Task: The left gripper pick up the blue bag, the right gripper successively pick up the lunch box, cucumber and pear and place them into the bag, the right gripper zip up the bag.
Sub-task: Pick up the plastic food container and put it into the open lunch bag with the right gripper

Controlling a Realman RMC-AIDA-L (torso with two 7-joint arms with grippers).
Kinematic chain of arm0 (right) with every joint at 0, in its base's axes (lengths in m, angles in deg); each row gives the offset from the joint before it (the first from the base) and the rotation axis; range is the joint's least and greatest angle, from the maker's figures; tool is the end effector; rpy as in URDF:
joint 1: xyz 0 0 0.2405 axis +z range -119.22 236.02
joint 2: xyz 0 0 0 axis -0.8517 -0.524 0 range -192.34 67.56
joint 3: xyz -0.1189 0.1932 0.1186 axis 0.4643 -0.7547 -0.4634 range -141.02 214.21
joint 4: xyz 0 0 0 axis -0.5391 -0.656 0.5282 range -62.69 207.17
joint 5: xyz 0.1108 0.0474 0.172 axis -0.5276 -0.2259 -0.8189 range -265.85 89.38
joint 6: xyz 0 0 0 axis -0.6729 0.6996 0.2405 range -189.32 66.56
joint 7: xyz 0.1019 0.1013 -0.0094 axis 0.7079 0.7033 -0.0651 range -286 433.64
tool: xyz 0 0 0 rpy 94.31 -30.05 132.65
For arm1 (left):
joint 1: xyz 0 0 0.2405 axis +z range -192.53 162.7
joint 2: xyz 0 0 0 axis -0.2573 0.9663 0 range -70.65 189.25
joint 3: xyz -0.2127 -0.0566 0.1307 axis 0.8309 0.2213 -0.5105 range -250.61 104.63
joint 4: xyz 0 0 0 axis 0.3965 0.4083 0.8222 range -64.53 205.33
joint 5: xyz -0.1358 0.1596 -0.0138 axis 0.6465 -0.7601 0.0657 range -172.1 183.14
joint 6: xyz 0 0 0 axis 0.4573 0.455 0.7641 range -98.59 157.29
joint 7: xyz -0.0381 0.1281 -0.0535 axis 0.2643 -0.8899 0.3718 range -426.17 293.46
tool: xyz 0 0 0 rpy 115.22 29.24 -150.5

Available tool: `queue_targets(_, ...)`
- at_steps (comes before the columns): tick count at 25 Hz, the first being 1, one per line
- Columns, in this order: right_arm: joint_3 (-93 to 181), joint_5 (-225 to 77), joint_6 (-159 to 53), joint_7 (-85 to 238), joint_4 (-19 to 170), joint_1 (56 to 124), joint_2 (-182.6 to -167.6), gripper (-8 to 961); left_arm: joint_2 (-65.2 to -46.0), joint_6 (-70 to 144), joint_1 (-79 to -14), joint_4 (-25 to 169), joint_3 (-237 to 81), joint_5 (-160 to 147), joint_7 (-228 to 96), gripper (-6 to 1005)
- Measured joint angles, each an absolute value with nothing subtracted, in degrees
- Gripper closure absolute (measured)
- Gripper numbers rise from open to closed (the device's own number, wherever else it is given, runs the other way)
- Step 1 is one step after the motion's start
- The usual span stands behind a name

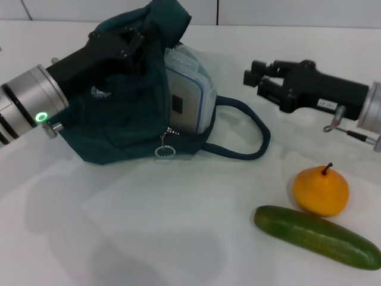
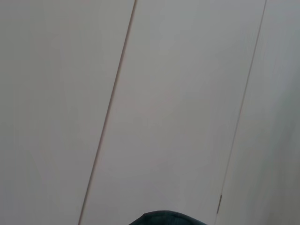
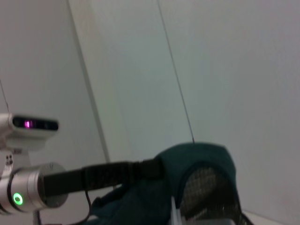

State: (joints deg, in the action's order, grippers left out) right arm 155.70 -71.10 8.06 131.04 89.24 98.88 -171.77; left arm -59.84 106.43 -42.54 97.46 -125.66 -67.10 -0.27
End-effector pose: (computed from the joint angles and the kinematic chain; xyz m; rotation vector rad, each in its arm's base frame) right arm 0.2017 0.3758 -0.0388 -2.5679 0.4881 1.0064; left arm -0.2508 0.3553 0.0053 -2.2247 -0.6207 -1.1265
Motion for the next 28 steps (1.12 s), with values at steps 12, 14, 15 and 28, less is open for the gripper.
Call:
queue_targets(12,155.68,-65.87,-4.22,130.83,89.41,106.36,-177.1,899,-60.05,106.99,-42.9,97.47,-126.04,-67.49,-0.17,903)
queue_targets(14,155.76,-65.34,-5.59,130.71,89.4,108.09,-177.64,895,-60.05,107.14,-43.11,97.39,-126.1,-67.54,-0.17,903)
queue_targets(15,155.78,-65.3,-5.87,130.68,89.4,108.41,-177.72,893,-60.05,107.27,-43.25,97.3,-126.17,-67.59,-0.17,903)
queue_targets(28,152.33,-64.78,-5.91,128.41,95.0,105.62,-177.58,919,-59.99,107.41,-43.95,97.02,-126.69,-67.7,-0.18,901)
